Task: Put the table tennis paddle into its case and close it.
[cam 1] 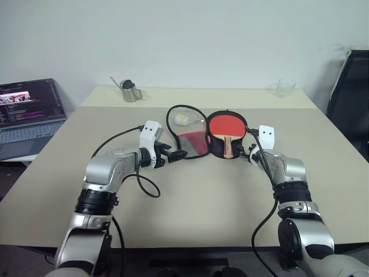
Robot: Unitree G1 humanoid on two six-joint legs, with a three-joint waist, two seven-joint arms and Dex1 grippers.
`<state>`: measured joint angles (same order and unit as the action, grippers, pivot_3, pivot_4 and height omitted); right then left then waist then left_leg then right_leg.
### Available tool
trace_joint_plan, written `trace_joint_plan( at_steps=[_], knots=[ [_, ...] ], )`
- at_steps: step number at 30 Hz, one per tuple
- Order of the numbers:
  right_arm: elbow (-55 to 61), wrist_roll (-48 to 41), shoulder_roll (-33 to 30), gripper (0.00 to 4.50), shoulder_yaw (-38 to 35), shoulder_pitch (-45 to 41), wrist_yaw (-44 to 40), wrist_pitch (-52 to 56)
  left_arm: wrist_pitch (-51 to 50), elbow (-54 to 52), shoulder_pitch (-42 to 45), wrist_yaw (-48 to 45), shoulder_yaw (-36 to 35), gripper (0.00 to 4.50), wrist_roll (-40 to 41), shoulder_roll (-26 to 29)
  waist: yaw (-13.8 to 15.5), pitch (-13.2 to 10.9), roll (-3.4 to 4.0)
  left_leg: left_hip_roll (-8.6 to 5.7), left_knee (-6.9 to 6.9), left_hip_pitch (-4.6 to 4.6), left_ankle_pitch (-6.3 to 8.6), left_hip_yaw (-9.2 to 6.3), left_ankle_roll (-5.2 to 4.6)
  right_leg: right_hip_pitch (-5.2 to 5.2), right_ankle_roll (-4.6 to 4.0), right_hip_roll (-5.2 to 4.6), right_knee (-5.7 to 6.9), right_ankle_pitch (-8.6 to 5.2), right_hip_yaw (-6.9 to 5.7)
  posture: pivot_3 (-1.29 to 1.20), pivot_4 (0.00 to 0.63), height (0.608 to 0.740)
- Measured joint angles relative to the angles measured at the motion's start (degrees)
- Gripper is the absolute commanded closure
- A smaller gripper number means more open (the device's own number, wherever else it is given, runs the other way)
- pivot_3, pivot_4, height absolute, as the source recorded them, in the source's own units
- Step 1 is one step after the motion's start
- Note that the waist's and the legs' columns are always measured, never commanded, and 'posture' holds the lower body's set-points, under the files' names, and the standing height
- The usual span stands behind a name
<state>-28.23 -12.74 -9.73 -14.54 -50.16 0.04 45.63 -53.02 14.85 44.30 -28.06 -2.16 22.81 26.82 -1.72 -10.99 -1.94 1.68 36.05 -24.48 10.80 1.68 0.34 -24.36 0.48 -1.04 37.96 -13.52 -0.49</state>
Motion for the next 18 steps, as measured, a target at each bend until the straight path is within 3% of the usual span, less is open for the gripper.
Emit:
trace_joint_plan(
  at_steps=[6, 18],
  knots=[
    [0.0, 0.0, -0.5, 0.01, -0.1, 0.0, 0.3, 0.0, 2.8, 5.4, 2.4, 1.0, -0.1, 0.21, -1.7, -3.0, 0.0, 0.0, 0.0, -0.01, -0.01, -0.15, 0.01, 0.0, 0.01, -0.05, -0.1, -0.04, -0.06, 0.06, -0.09, 0.0, 0.15, 0.74],
    [5.1, 0.0, -1.8, 0.01, -0.2, 0.0, 1.1, 2.3, 18.0, 35.7, 15.6, 4.9, -3.5, 0.21, -6.5, -9.8, -0.1, 0.0, 0.0, -0.01, -0.01, -0.18, 0.01, 0.07, 0.0, -0.09, 0.0, -0.02, -0.05, 0.01, -0.13, 0.0, 0.15, 0.74]
  ],
)
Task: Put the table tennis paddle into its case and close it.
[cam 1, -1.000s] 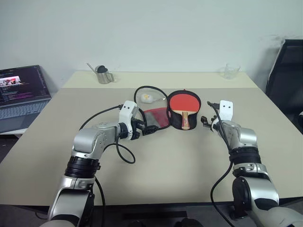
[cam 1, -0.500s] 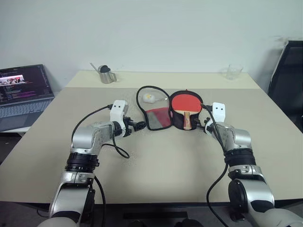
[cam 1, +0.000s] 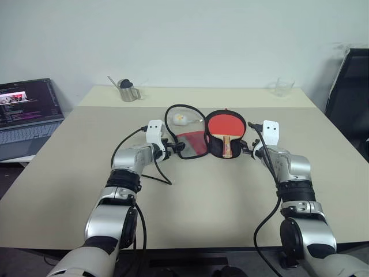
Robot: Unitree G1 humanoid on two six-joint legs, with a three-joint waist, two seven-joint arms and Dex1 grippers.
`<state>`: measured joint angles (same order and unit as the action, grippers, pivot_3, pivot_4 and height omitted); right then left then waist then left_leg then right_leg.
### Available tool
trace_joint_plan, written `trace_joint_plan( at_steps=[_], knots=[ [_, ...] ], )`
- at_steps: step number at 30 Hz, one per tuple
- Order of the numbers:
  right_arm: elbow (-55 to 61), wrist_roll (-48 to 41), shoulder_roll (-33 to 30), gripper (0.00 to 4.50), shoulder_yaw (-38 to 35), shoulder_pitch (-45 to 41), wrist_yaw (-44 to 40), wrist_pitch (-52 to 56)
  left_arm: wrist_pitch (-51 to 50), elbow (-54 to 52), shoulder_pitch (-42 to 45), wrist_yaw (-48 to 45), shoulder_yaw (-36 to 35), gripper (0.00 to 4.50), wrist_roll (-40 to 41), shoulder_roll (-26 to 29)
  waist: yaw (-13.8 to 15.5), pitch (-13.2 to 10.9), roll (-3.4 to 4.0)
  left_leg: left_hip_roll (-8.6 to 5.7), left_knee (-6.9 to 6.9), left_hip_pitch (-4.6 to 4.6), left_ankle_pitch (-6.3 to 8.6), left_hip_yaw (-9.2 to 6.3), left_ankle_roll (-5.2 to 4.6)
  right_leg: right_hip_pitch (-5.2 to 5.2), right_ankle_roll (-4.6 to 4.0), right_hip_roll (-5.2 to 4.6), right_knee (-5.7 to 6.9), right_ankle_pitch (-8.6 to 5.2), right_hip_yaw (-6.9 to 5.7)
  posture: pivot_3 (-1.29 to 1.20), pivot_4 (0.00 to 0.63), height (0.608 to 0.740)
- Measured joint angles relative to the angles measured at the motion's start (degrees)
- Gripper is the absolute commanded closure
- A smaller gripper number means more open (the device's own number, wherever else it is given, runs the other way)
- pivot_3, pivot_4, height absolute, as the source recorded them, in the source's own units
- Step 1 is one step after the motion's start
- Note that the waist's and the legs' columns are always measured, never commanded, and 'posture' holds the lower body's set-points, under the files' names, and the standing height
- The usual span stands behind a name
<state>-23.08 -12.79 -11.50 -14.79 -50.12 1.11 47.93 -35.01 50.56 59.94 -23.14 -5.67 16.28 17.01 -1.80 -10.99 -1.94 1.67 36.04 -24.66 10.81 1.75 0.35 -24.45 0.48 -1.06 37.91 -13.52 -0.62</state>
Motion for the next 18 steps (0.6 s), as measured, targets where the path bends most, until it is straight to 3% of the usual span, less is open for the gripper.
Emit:
trace_joint_plan(
  at_steps=[7, 18],
  knots=[
    [3.5, 0.0, -0.8, 0.01, -0.6, 0.3, 0.5, 1.5, 6.0, 10.6, 4.1, 1.3, -1.8, 0.21, -1.2, -2.7, 0.0, 0.0, 0.0, -0.03, 0.01, -0.02, 0.0, 0.01, 0.0, 0.0, 0.01, 0.0, 0.0, 0.0, -0.02, 0.0, 0.15, 0.74],
    [5.1, 0.0, -0.9, 0.01, -1.5, 1.5, 1.7, 2.5, 8.1, 13.1, 5.7, -0.2, -2.8, 0.21, -1.9, -5.6, 0.0, 0.0, 0.0, -0.04, 0.01, -0.02, 0.0, 0.02, 0.0, -0.01, 0.01, 0.03, 0.02, 0.0, -0.02, 0.0, 0.15, 0.74]
  ],
)
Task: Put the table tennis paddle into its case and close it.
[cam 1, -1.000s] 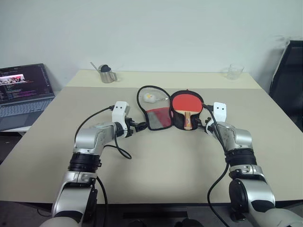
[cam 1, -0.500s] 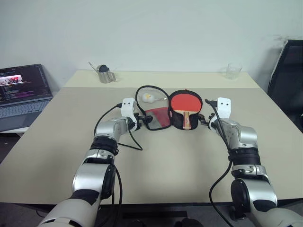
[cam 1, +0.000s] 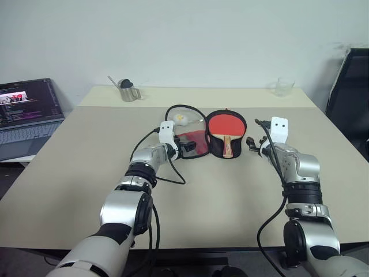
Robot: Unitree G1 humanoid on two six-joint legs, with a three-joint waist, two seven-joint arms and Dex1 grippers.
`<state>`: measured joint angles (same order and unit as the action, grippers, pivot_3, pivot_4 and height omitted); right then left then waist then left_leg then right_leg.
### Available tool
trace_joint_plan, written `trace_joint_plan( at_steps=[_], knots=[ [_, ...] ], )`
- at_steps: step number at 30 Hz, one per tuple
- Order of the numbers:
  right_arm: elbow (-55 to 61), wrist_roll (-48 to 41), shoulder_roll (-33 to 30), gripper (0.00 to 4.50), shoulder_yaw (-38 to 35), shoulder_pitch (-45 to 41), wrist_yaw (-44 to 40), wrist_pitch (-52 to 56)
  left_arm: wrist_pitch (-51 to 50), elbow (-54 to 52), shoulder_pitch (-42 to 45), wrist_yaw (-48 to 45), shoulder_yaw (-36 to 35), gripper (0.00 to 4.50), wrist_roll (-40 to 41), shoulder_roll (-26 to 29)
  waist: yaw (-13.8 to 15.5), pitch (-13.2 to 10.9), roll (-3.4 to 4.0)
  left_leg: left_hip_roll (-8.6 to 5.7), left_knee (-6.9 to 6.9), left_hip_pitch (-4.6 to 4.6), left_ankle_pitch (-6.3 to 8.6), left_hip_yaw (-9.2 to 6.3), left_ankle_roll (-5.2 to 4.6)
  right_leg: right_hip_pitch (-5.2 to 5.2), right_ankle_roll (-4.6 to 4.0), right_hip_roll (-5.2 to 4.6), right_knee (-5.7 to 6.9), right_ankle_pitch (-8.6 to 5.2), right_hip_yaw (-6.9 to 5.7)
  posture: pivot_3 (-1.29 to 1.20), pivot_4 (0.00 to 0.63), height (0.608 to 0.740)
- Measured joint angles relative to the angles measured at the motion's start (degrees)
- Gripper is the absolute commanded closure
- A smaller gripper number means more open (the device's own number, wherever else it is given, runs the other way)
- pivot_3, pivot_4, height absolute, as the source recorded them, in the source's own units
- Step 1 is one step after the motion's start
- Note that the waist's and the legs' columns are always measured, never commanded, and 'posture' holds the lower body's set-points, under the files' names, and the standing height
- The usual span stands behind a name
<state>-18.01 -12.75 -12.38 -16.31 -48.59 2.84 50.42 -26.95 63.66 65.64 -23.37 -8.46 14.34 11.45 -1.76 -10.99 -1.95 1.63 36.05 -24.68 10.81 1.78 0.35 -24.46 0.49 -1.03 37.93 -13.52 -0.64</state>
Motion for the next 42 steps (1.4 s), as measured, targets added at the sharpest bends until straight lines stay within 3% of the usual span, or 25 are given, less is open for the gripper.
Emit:
trace_joint_plan(
  at_steps=[12, 21, 34, 42],
  knots=[
    [1.2, -0.4, 0.0, 0.01, -0.5, 0.9, 0.1, 0.3, -0.1, -1.1, 0.0, -1.6, -0.9, 0.21, -0.3, -1.1, 0.0, 0.0, 0.0, -0.04, 0.0, -0.01, 0.0, 0.0, 0.0, 0.0, 0.01, 0.02, 0.0, 0.0, 0.0, 0.0, 0.15, 0.74],
    [9.6, -6.9, 2.0, 0.01, -0.3, 1.0, -4.9, 7.1, -3.9, -8.5, -3.4, -4.2, 0.9, 0.21, -1.0, 0.5, 0.0, 0.0, 0.0, 0.0, 0.02, 0.0, 0.0, -0.04, 0.0, 0.0, 0.0, 0.04, 0.05, 0.01, 0.0, 0.0, 0.15, 0.74],
    [7.9, -5.4, 6.5, 0.01, 3.1, 2.7, -2.3, 6.8, -16.6, -39.0, -18.6, -20.8, 7.1, 0.21, 0.7, 16.2, -0.1, 0.0, 0.0, 0.05, 0.02, 0.03, 0.0, -0.11, 0.01, -0.04, -0.26, -0.05, 0.08, 0.16, 0.09, 0.0, 0.15, 0.74],
    [3.0, -3.7, 7.8, 0.01, 4.6, 2.3, -1.6, 3.3, -21.3, -50.4, -21.9, -23.3, 8.2, 0.21, 3.7, 15.9, 0.0, 0.0, 0.0, 0.05, 0.05, 0.03, -0.01, -0.14, 0.0, -0.03, -0.21, -0.04, 0.09, 0.13, 0.08, 0.0, 0.15, 0.74]
  ],
)
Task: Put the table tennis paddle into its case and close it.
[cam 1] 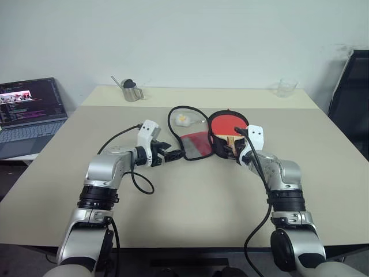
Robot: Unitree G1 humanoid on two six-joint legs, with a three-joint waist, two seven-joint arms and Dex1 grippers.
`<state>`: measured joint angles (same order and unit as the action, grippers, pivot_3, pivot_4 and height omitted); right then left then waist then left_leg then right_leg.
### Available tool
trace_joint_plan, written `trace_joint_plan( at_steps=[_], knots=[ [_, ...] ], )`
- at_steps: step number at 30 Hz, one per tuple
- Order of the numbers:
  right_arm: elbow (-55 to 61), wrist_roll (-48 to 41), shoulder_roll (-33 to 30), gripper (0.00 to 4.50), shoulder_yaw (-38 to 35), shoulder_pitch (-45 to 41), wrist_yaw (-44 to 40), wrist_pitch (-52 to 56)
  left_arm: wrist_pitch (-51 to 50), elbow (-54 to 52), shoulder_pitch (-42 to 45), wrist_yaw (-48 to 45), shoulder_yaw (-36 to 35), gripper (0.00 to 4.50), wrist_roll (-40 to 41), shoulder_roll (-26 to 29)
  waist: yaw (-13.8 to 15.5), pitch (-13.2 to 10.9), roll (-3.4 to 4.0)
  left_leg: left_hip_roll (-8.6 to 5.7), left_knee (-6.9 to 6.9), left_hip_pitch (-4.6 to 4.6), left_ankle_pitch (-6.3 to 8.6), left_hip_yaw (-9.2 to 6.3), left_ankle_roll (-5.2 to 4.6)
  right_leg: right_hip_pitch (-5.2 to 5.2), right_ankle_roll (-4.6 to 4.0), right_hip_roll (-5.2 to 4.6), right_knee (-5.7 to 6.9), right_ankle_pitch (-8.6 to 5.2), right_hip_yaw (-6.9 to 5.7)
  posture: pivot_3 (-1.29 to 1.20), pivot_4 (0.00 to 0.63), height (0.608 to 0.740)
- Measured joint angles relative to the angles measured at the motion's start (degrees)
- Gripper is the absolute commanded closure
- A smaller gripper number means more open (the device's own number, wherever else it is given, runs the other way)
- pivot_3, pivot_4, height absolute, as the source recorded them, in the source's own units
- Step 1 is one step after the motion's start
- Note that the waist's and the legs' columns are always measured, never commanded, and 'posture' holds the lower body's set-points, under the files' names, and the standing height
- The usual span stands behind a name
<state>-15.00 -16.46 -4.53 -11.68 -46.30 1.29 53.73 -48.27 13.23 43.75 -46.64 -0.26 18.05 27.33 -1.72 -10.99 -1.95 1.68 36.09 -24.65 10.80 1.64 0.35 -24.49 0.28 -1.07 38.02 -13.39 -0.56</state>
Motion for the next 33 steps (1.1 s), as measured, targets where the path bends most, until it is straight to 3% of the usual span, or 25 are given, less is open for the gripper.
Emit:
trace_joint_plan(
  at_steps=[4, 5, 7, 14, 33],
  knots=[
    [-1.9, 0.7, 0.2, 0.01, 0.7, -0.1, 0.1, -1.2, -1.1, -1.5, -0.8, 0.9, 0.2, 0.21, 0.0, -0.6, -0.1, 0.0, 0.0, 0.03, 0.0, 0.0, 0.0, 0.0, 0.0, -0.01, 0.03, 0.01, 0.01, -0.02, -0.01, 0.0, 0.15, 0.74],
    [-2.6, 1.0, 0.2, 0.19, 1.0, -0.2, 0.2, -1.8, -1.3, -1.9, -0.8, 1.0, 0.2, 0.21, 0.0, -0.6, -0.1, 0.0, 0.0, 0.04, -0.01, 0.0, 0.0, 0.0, 0.0, -0.01, 0.07, 0.01, 0.01, -0.04, -0.01, 0.0, 0.15, 0.74],
    [-3.3, 1.8, 0.3, 0.66, 1.2, -0.3, 0.4, -2.3, -1.4, -2.2, -0.8, 1.0, 0.2, 0.21, 0.1, -0.6, -0.2, 0.0, 0.0, 0.04, -0.01, 0.01, 0.0, 0.0, 0.0, -0.01, 0.1, 0.01, 0.01, -0.06, -0.01, 0.0, 0.15, 0.74],
    [-4.8, 2.1, 1.0, 3.03, 1.7, -0.4, 1.5, -3.2, -1.7, -2.2, -0.8, 1.3, 0.2, 0.21, 0.1, -0.6, -0.1, 0.0, 0.0, 0.02, 0.0, 0.0, 0.0, -0.01, 0.0, -0.01, 0.1, 0.01, 0.0, -0.06, -0.01, 0.0, 0.15, 0.74],
    [-6.6, 1.9, 0.6, 3.03, 1.5, -4.5, 1.4, -3.3, -2.6, -3.7, -1.4, 2.8, 0.1, 0.21, 1.3, -1.1, -0.2, 0.0, 0.0, 0.02, -0.02, 0.0, 0.0, 0.0, 0.0, -0.02, 0.01, 0.01, -0.01, -0.01, 0.01, 0.0, 0.15, 0.74]
  ],
)
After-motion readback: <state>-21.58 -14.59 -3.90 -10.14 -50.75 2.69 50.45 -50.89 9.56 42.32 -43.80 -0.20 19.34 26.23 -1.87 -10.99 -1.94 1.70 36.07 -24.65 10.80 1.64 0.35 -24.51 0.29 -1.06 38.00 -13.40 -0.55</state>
